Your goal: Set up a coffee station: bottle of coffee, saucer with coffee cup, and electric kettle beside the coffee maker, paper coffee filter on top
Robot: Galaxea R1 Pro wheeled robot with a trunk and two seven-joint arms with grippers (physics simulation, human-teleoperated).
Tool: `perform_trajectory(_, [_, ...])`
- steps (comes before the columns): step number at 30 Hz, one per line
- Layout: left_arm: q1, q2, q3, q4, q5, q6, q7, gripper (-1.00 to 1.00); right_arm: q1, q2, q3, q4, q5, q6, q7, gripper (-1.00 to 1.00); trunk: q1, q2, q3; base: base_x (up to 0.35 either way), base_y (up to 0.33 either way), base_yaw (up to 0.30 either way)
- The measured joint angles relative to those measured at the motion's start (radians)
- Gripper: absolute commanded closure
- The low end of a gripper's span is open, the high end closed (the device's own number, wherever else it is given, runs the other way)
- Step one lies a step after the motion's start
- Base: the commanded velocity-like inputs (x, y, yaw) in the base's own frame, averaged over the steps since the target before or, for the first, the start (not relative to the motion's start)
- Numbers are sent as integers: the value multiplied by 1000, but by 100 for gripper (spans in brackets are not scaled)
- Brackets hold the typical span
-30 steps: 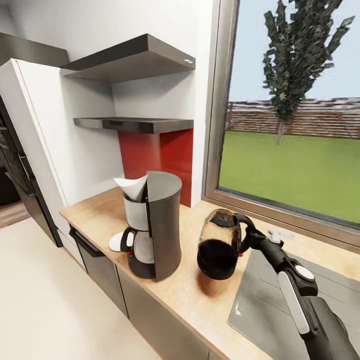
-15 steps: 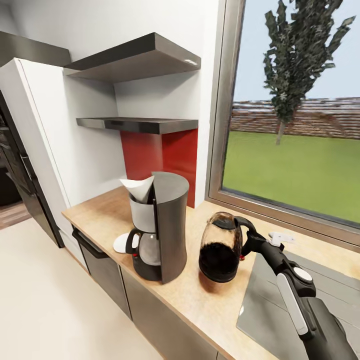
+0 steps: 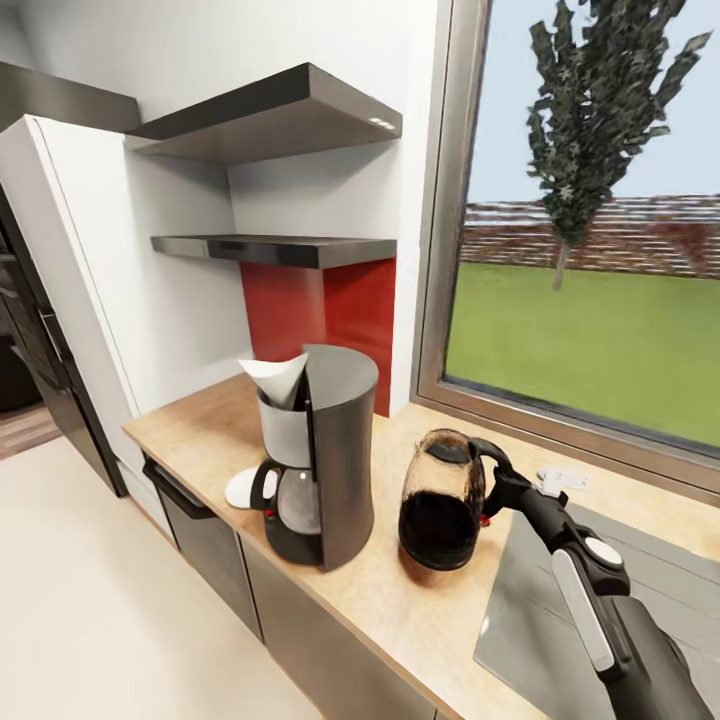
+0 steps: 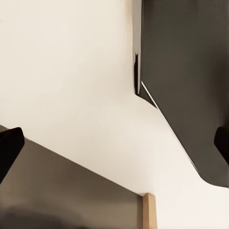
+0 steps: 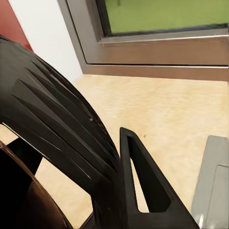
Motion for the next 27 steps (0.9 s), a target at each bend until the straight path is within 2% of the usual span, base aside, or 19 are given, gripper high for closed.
perform_trajectory(7, [0, 0, 0, 0, -1, -3, 0, -100, 0, 0, 2, 76, 1, -107, 1, 100, 0, 0, 0, 83, 0, 0])
perform_trajectory(27, [0, 0, 0, 0, -1, -3, 0, -100, 0, 0, 2, 83, -1, -116, 1, 100, 0, 0, 0, 30, 45, 0])
